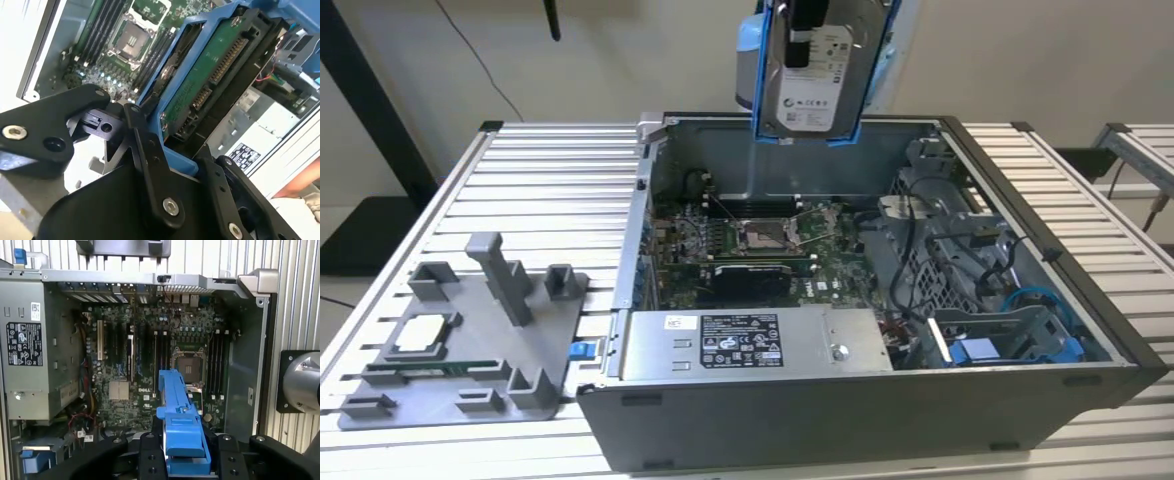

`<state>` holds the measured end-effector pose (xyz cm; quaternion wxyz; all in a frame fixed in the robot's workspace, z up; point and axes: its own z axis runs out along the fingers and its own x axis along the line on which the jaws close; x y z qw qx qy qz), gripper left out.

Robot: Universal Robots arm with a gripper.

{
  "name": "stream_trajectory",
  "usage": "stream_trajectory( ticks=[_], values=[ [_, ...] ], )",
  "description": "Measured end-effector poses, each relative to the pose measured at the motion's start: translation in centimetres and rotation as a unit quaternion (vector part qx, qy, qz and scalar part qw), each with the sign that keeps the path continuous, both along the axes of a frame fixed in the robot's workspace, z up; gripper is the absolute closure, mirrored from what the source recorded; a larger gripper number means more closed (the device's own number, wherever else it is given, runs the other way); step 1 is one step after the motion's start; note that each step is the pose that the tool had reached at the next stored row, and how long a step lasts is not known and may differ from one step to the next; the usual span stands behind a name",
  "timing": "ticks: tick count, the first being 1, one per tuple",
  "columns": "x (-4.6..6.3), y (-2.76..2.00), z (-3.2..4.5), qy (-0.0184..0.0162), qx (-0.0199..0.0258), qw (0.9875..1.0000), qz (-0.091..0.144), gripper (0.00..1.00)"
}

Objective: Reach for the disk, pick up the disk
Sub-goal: 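Pick up the disk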

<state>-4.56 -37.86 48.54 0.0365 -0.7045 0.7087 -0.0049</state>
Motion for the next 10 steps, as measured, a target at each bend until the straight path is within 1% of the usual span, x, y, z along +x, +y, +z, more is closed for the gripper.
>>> stream_trajectory(
  ticks=[6, 10],
  values=[
    [2.1, -0.01, -0.04, 0.0000, 0.0000, 1.0000, 0.000, 1.00],
    [3.7, -0.02, -0.07, 0.0000, 0.0000, 1.0000, 0.000, 1.00]
  ],
)
